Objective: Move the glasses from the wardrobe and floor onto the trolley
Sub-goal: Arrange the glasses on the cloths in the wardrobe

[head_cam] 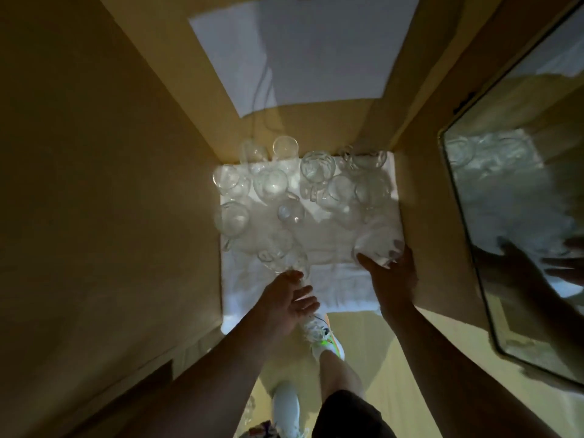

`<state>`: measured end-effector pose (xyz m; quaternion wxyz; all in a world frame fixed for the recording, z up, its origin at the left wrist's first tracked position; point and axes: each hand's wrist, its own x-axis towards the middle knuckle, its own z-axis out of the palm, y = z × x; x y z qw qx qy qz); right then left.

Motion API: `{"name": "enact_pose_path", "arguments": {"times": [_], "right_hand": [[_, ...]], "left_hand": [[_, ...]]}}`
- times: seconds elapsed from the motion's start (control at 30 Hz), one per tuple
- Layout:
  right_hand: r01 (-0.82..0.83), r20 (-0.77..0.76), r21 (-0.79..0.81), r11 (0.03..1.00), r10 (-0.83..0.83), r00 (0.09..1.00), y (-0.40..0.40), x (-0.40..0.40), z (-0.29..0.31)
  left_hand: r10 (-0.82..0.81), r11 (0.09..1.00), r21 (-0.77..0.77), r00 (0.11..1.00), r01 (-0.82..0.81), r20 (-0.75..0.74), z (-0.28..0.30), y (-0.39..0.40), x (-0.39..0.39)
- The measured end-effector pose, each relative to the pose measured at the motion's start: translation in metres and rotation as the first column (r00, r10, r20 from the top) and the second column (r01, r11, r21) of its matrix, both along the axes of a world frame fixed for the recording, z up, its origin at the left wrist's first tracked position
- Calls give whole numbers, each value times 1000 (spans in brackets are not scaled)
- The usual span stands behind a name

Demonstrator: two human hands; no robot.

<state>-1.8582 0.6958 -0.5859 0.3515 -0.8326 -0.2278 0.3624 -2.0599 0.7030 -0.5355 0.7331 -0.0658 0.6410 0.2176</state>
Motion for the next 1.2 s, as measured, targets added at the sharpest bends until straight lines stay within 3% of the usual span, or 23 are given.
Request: {"name": "enact_pose_path", "arguments": {"times": [0.23,0.5,0.73,0.97,1.2], "right_hand": [[-133,4,171,976,134,991,-33,-23,123],[-264,31,451,853,280,959,-55,-35,274],[-238,123,648,724,209,970,-102,-38,381],[-205,191,739,641,93,977,-163,-31,441],[-155,169,815,559,28,985,-211,-2,458]], "left_hand": [[-186,957,220,982,191,-43,114,-30,-17],[-210,824,509,968,250,-135,255,-44,-34],[-225,664,674,946,323,-232,353,-80,-40],[-186,563,783,964,263,-190,408,-118,-34],[-204,473,815,941,335,-269,432,-150,-10]]}}
